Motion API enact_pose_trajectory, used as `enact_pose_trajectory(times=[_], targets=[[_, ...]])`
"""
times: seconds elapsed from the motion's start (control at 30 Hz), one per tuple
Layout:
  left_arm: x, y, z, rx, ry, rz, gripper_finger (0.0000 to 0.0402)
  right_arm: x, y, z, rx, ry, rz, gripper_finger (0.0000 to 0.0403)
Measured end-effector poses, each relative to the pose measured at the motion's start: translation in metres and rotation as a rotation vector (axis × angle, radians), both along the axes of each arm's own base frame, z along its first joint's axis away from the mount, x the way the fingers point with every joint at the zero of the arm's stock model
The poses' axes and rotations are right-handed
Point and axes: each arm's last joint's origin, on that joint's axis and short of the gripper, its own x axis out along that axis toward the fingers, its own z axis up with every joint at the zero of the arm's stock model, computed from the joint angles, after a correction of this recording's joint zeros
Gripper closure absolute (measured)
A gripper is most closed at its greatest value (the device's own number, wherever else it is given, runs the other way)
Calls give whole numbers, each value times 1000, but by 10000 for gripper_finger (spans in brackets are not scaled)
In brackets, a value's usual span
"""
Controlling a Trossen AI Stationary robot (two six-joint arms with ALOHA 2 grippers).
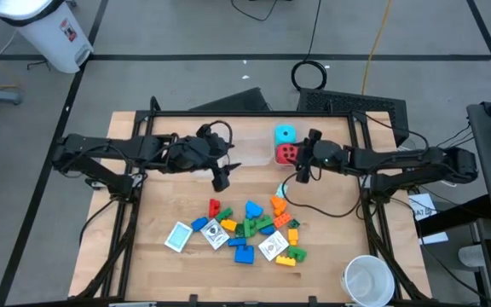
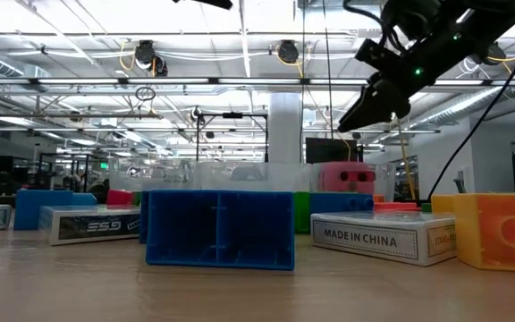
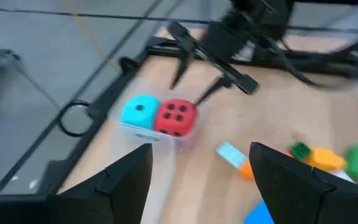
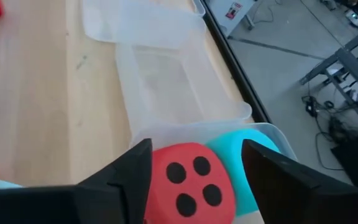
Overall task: Pick & Place Toys
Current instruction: Put the blue deck of cards into the middle transparent bin
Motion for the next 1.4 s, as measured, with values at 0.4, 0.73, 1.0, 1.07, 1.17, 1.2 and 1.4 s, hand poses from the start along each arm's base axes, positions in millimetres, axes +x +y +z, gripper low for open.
enact_pose_trajectory(times=[0.4,0.73,1.0,1.07,1.17,1.2,1.4], targets=[[-49,-34,-61,-53,-173,-8,131,-18,22,34,40,-194,207,200],[-61,-46,-154,-220,-294,-124,131,-27,34,37,299,-272,470,200],[-69,-52,-174,-463,20,-148,131,-27,34,30,368,-323,439,202],[-74,-60,-166,-568,150,-149,131,-27,34,29,363,-336,442,202],[-85,-74,-159,-676,344,-75,131,-27,34,30,338,-364,455,202],[-87,-79,-160,-709,399,-34,131,-27,34,29,329,-372,459,202],[-109,-105,-173,-907,617,263,131,-27,34,25,214,-406,505,202]])
